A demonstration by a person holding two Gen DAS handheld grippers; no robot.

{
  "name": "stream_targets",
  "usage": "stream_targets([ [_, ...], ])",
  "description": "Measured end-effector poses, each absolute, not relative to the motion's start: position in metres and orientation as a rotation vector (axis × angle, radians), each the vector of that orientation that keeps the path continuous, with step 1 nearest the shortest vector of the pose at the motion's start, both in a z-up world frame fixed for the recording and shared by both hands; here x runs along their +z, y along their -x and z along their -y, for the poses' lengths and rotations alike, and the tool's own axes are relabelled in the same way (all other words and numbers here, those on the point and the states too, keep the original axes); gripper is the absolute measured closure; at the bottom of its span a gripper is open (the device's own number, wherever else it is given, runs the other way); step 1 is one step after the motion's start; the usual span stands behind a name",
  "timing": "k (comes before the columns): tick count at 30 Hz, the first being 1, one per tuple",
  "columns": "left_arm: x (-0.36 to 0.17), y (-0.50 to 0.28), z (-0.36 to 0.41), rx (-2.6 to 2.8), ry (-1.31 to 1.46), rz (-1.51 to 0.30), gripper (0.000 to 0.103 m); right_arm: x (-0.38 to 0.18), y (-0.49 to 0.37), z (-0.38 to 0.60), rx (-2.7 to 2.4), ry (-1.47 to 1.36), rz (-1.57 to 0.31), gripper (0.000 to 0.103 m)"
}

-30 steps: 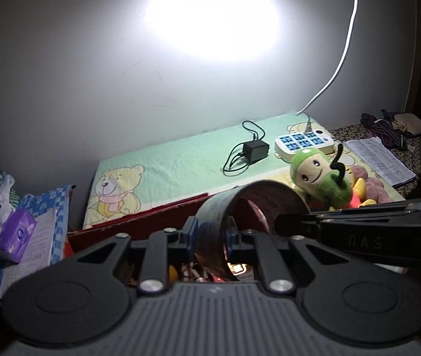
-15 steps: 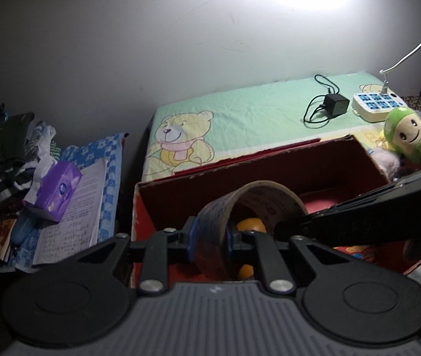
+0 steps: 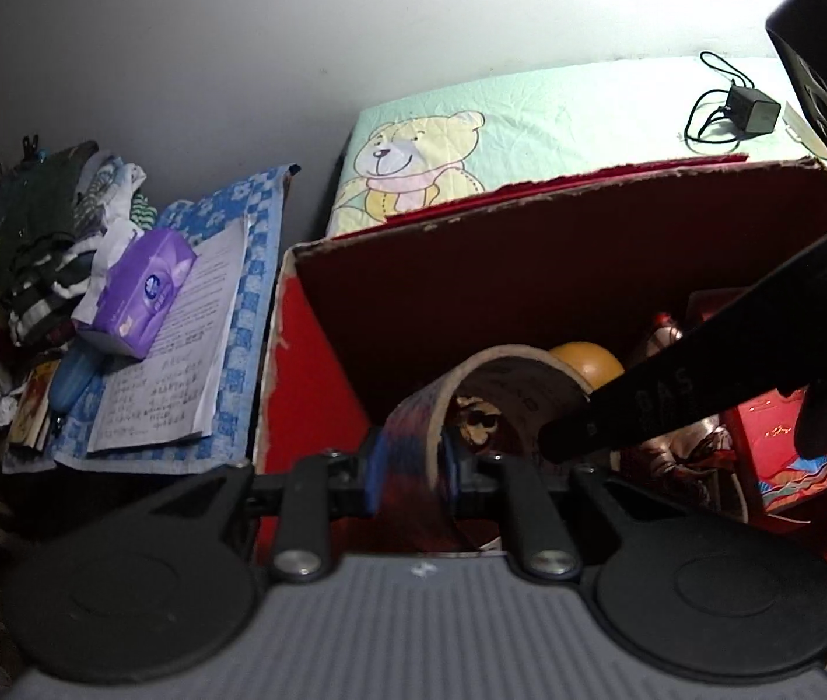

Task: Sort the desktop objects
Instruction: 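Carry the tape roll over the red cardboard box with the right gripper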

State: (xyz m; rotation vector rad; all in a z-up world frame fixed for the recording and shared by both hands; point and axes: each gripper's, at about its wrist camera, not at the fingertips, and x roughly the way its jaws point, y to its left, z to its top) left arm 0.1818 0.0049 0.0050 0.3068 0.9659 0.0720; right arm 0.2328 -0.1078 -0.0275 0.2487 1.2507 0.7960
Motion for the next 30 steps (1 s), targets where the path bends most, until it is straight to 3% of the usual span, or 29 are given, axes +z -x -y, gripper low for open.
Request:
stream_targets([
  [6,-0.004,-0.185,-0.008,0.081,-0.311,-0.997,0.077,-0.044,-0.243,0.107,0.849,-0.298,-1.303,0.092],
  [16,-0.016,-0.190,-0.013,0.019,-0.279,-1.068,0.077,-0.056,-0.250,0.097,0.865,-0.255,-1.357,0.092],
  [19,-0.017,-0.187,-0.010,-0.006,-0.294,-1.062,0.071,-0.057,-0.250,0.095,0.844,-0.215,-1.378,0.092],
  [26,-0.018,-0.194,-0.012,-0.021,-0.284,-1.067,0.069,-0.057,-0.249,0.094,0.848,-0.146,-1.418,0.088],
  [30,-0.014,-0.189,-0.014,-0.043,-0.264,-1.062,0.059,-0.057,-0.249,0.099,0.847,-0.165,-1.407,0.081],
])
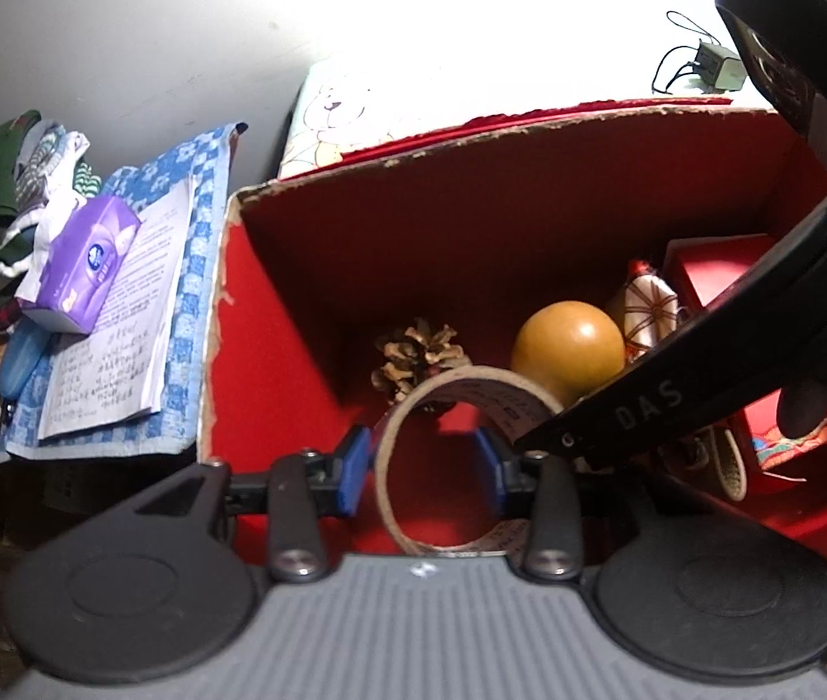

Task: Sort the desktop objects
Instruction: 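Carry the tape roll over the red cardboard box with the right gripper, then lower the tape roll into the box beside the pine cone and open the right gripper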

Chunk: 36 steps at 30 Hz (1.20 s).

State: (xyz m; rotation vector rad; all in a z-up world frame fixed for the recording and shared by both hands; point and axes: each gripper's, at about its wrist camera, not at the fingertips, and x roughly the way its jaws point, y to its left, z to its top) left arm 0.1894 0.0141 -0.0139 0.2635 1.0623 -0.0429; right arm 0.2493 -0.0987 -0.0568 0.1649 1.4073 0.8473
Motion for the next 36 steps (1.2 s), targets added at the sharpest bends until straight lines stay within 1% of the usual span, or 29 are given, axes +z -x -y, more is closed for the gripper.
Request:
stream_targets([
  [11,-0.014,-0.183,-0.019,-0.070,-0.232,-1.102,0.057,-0.054,-0.247,0.094,0.895,-0.170,-1.409,0.080],
  [14,-0.011,-0.180,-0.021,-0.077,-0.220,-1.099,0.055,-0.053,-0.246,0.092,0.919,-0.146,-1.415,0.079],
  [16,-0.010,-0.179,-0.021,-0.083,-0.214,-1.098,0.051,-0.052,-0.246,0.088,0.938,-0.137,-1.420,0.079],
  [17,-0.011,-0.178,-0.020,-0.082,-0.219,-1.098,0.050,-0.052,-0.246,0.088,0.943,-0.139,-1.418,0.078],
  [20,-0.013,-0.179,-0.018,-0.073,-0.234,-1.099,0.050,-0.054,-0.246,0.089,0.947,-0.154,-1.421,0.077],
  [23,-0.013,-0.181,-0.018,-0.069,-0.223,-1.100,0.050,-0.056,-0.246,0.091,0.951,-0.171,-1.431,0.074],
  [32,-0.008,-0.181,-0.019,-0.054,-0.184,-1.106,0.049,-0.054,-0.244,0.107,0.925,-0.238,-1.406,0.076],
  [35,-0.005,-0.180,-0.019,-0.053,-0.176,-1.098,0.046,-0.052,-0.245,0.110,0.926,-0.267,-1.390,0.074],
  [36,-0.005,-0.180,-0.018,-0.052,-0.177,-1.096,0.042,-0.053,-0.246,0.111,0.926,-0.279,-1.390,0.074],
])
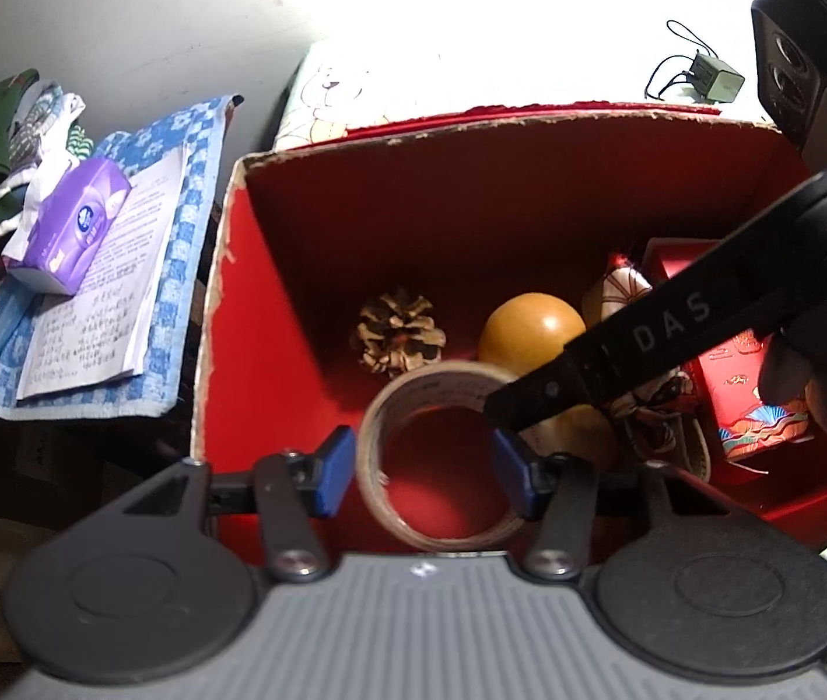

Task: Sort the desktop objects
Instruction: 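Lower the tape roll into the box beside the pine cone and open the right gripper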

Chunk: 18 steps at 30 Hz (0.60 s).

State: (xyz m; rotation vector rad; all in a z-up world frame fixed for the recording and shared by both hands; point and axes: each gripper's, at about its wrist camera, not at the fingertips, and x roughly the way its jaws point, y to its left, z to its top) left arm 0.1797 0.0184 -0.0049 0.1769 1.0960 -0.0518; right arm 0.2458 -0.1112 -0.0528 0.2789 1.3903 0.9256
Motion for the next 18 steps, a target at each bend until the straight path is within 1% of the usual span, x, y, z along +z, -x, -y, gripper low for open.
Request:
stream_targets([
  [1,-0.004,-0.180,-0.018,-0.049,-0.176,-1.095,0.040,-0.053,-0.246,0.112,0.926,-0.288,-1.391,0.073],
  [9,-0.004,-0.186,-0.019,-0.038,-0.170,-1.082,0.040,-0.050,-0.251,0.125,0.924,-0.411,-1.326,0.075],
  [18,-0.011,-0.192,-0.011,-0.006,-0.170,-1.089,0.040,-0.047,-0.253,0.122,0.884,-0.404,-1.289,0.076],
])
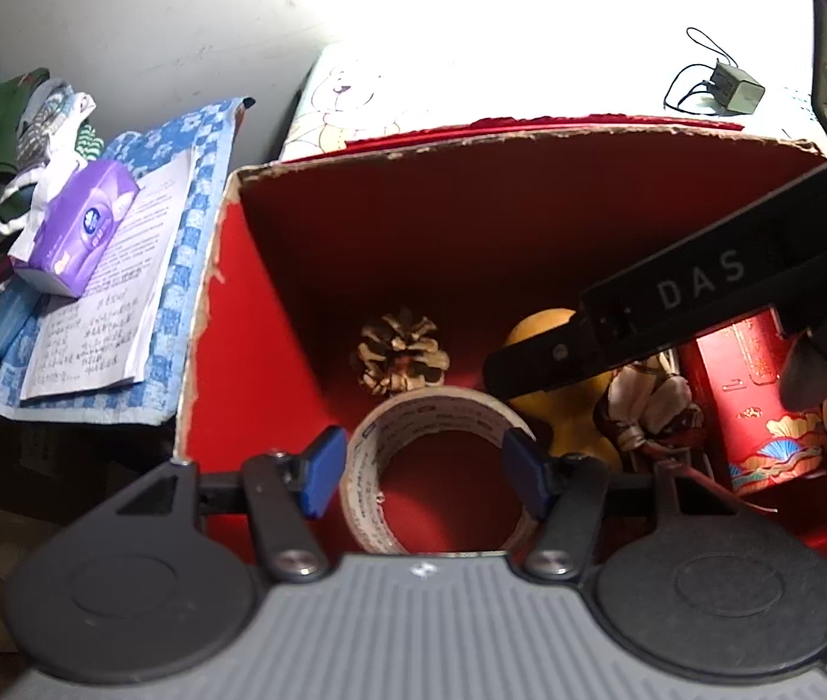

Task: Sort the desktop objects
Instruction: 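Lower the tape roll into the box beside the pine cone and open the right gripper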

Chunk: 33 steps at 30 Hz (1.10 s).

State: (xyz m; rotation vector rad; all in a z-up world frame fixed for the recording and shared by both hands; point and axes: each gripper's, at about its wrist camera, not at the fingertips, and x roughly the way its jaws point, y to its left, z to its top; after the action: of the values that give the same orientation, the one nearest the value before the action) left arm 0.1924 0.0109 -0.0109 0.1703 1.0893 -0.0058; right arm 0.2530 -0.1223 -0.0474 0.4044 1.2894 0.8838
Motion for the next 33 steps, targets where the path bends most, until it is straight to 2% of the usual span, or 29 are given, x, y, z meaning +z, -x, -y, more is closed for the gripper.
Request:
stream_targets([
  [33,-0.026,-0.205,-0.009,0.043,-0.182,-1.086,0.035,-0.043,-0.246,0.123,0.867,-0.327,-1.210,0.077],
])
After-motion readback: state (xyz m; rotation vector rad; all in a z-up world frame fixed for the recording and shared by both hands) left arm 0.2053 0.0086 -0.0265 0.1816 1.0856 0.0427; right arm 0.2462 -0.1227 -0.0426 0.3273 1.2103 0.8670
